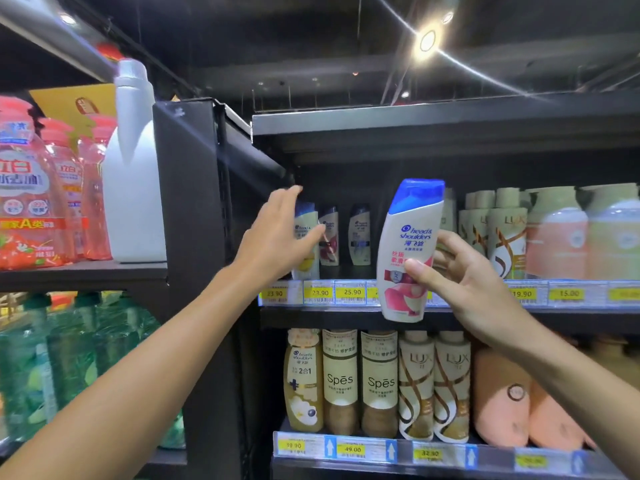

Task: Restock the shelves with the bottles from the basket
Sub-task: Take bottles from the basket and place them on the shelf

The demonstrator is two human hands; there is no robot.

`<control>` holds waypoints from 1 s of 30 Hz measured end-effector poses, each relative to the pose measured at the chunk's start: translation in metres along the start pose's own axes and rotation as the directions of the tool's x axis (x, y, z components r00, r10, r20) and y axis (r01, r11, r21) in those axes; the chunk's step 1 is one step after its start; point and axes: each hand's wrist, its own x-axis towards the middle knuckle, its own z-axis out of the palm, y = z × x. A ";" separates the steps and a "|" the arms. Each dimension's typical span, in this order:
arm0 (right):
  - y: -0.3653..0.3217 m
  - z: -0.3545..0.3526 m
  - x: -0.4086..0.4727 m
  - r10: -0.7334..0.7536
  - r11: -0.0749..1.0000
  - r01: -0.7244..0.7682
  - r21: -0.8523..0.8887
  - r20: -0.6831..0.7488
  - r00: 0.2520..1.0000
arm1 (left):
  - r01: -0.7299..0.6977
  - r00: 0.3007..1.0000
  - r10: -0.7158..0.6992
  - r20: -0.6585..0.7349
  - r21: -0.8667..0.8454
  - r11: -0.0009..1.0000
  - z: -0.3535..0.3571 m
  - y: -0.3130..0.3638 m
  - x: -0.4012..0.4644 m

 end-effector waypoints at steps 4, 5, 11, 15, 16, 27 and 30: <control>-0.008 0.013 0.024 -0.012 1.000 0.012 -0.015 0.006 1.000 | -0.286 0.888 0.285 -0.361 0.050 0.957 -0.046 -0.018 -0.027; -0.010 0.016 0.031 -0.015 1.000 0.015 -0.005 0.001 1.000 | -0.297 0.864 0.303 -0.403 0.080 0.952 -0.049 -0.025 -0.029; -0.012 0.033 0.065 -0.025 1.000 0.025 0.000 -0.021 0.999 | -0.234 0.824 0.320 -0.468 0.234 0.944 -0.036 -0.064 -0.042; -0.001 0.038 0.085 0.015 0.995 -0.013 -0.100 0.014 1.000 | -0.236 0.812 0.315 -0.492 0.216 0.947 -0.033 -0.069 -0.044; 0.004 0.038 0.091 0.041 0.991 -0.037 -0.132 0.026 0.999 | -0.243 0.810 0.314 -0.495 0.203 0.948 -0.033 -0.069 -0.044; 0.064 0.040 0.144 0.403 0.881 -0.360 -0.308 0.088 0.911 | -0.250 0.807 0.315 -0.499 0.195 0.949 -0.032 -0.075 -0.043; 0.074 0.040 0.148 0.477 0.843 -0.434 -0.318 0.070 0.876 | -0.249 0.806 0.312 -0.503 0.191 0.950 -0.031 -0.076 -0.043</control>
